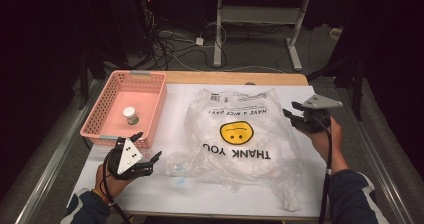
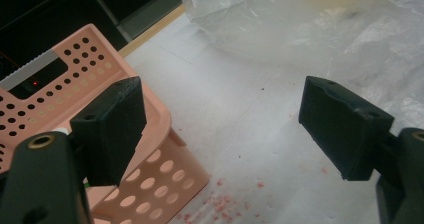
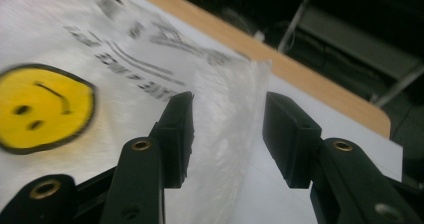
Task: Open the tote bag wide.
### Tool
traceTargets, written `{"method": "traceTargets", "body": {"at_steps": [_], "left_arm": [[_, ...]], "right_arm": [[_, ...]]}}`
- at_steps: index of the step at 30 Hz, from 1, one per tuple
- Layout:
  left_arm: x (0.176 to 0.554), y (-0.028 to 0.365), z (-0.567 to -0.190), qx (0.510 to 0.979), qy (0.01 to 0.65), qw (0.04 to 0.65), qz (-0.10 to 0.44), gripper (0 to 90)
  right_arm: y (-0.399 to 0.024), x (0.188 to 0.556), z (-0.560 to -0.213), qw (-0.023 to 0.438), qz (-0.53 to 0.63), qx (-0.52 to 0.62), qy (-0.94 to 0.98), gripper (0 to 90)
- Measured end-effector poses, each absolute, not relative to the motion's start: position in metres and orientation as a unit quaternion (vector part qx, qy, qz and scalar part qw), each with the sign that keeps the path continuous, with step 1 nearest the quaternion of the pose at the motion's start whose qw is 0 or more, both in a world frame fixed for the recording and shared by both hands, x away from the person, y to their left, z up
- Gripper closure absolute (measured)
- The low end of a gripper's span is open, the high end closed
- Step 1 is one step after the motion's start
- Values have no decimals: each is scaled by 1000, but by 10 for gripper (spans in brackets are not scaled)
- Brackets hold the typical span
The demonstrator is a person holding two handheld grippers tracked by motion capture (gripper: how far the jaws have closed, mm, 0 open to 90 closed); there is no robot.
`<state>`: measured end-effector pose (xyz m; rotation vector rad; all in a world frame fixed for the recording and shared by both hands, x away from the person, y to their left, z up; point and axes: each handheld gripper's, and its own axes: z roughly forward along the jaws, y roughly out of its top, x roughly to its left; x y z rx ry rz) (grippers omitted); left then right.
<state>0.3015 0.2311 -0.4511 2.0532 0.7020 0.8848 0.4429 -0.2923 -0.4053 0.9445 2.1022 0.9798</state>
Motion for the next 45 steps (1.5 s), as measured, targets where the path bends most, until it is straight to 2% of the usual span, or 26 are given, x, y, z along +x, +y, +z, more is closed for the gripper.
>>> {"method": "traceTargets", "body": {"at_steps": [4,7,10,15,18,21,23,35,42,45], "left_arm": [[300,229,-452,811,270,388,346,187],[301,228,-453,814,266,387,342,188],[301,227,-453,816,265,385,341,188],[301,225,-454,819,260,386,335,189],[302,225,-455,820,259,386,334,189],[304,224,-454,820,256,388,334,195],[304,223,-453,820,254,389,333,196],[308,223,-450,817,244,412,321,201],[306,230,-448,814,248,414,324,201],[305,232,-447,812,251,413,326,201]], "right_arm": [[-288,469,-415,296,348,381,804,526],[-282,497,-432,264,328,409,809,520],[-277,511,-444,231,323,430,811,601],[-278,528,-463,225,282,470,806,635],[-283,531,-468,213,290,490,794,722],[-283,531,-468,219,285,496,791,883],[-283,530,-468,224,282,501,787,900],[-299,527,-471,267,273,609,695,900],[-309,512,-465,227,264,610,712,893],[-310,499,-466,232,266,598,720,883]]}}
